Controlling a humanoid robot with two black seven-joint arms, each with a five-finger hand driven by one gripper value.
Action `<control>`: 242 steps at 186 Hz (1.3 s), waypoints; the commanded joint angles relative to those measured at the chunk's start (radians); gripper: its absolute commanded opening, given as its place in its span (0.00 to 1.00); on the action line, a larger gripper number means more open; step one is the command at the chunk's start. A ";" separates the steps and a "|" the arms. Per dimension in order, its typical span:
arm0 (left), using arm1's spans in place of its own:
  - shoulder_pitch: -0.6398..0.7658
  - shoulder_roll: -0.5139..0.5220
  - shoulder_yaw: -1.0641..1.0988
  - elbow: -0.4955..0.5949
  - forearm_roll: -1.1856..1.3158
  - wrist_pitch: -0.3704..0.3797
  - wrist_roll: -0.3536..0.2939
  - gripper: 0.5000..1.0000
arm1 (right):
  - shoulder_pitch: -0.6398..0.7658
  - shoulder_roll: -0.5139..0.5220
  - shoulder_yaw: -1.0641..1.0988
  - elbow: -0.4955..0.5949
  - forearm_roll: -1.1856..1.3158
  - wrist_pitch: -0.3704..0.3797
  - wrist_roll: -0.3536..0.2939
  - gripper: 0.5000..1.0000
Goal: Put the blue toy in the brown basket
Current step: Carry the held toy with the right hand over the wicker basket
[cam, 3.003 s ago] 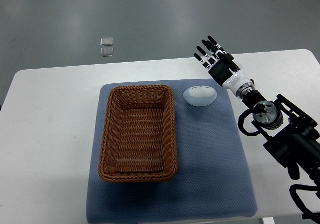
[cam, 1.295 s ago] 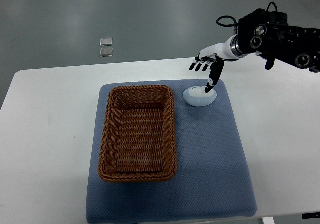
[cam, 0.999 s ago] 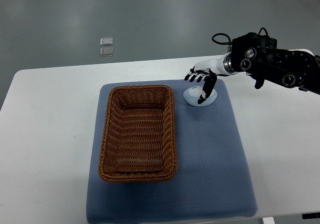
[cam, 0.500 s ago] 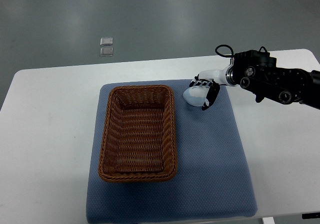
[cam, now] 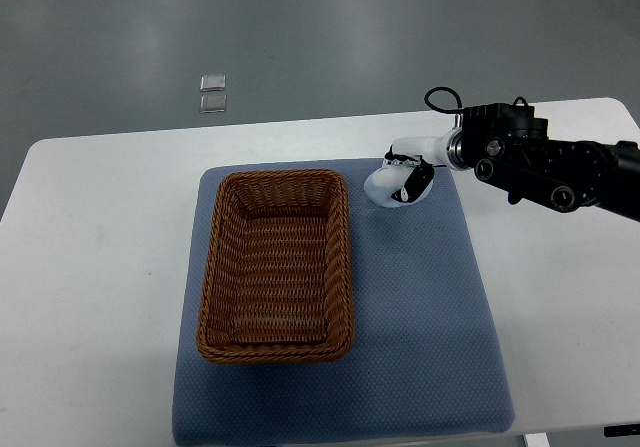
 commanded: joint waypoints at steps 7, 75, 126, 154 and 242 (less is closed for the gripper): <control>0.000 0.000 0.002 0.001 0.000 0.000 0.000 1.00 | 0.095 -0.081 0.034 0.089 0.024 0.074 0.000 0.00; 0.000 0.000 0.006 0.001 0.000 0.002 0.000 1.00 | 0.207 -0.086 0.040 0.253 0.200 0.101 0.006 0.00; 0.000 0.000 0.002 -0.001 0.000 0.000 0.000 1.00 | 0.161 0.161 0.004 0.199 0.184 0.051 0.055 0.00; 0.000 0.000 0.002 -0.001 0.000 0.000 0.000 1.00 | 0.124 0.247 -0.050 0.153 0.181 0.025 0.054 0.00; 0.000 0.000 0.003 -0.001 0.000 0.000 0.000 1.00 | 0.021 0.298 -0.062 0.081 0.096 -0.015 0.057 0.00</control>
